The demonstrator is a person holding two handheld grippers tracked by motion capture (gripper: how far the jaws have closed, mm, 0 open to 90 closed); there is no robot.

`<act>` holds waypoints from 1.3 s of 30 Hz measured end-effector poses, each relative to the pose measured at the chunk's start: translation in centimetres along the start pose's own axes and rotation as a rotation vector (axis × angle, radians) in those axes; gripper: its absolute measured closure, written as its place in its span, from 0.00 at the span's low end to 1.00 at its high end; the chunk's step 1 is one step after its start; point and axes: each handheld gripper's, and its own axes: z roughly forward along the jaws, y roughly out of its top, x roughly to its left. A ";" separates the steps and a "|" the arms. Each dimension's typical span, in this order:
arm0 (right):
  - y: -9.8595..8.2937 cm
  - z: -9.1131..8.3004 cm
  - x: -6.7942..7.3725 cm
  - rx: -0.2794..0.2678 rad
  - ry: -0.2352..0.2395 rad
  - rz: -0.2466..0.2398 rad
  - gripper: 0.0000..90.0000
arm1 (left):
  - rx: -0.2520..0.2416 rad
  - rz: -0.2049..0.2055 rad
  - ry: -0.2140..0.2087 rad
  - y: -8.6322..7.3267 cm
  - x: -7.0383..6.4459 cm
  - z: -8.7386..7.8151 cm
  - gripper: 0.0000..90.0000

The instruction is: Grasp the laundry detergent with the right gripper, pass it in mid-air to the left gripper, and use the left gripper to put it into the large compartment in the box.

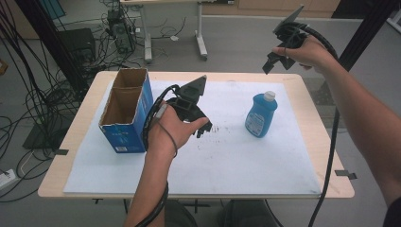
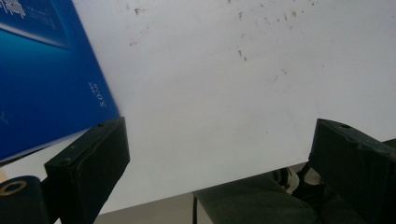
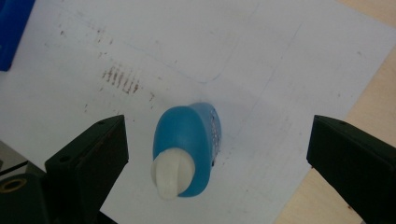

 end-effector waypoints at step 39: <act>-13.3 2.7 -0.8 -0.249 0.087 -0.206 0.05 | -0.011 0.002 -0.022 -0.1 0.4 1.5 0.06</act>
